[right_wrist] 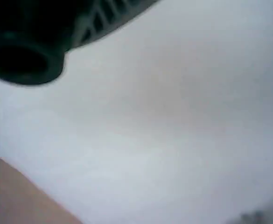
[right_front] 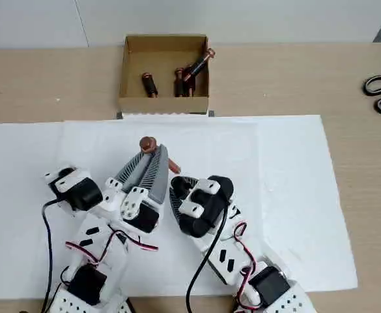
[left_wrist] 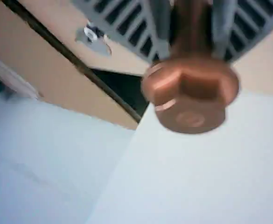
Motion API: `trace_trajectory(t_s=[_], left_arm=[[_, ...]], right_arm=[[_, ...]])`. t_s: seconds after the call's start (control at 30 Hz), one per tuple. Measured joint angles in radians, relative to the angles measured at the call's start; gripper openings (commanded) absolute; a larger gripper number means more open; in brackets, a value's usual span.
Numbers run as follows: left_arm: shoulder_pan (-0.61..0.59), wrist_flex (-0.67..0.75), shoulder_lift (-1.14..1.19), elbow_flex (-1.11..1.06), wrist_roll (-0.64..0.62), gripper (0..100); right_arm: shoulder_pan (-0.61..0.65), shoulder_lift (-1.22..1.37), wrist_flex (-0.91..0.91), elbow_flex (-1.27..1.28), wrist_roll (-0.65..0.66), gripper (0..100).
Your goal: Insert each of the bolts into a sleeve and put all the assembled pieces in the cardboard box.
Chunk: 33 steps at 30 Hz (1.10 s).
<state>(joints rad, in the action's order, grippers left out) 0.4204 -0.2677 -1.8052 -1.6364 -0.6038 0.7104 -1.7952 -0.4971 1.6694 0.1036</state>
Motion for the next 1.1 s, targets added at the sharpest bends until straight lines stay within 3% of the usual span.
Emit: trace_trajectory(t_s=[0.47, 0.77, 0.97, 1.1], left_arm=[[0.006, -0.114, 0.0, 0.052, 0.002, 1], [0.081, -0.256, 0.0, 0.11, 0.002, 1], [0.061, -0.261, 0.0, 0.11, 0.002, 1], [-0.018, -0.167, 0.0, 0.11, 0.002, 1]], right_arm=[[-0.011, 0.002, 0.0, 0.0, 0.0, 0.2], [-0.012, 0.002, 0.0, 0.0, 0.0, 0.2], [-0.012, 0.002, 0.0, 0.0, 0.0, 0.2], [-0.012, 0.002, 0.0, 0.0, 0.0, 0.2]])
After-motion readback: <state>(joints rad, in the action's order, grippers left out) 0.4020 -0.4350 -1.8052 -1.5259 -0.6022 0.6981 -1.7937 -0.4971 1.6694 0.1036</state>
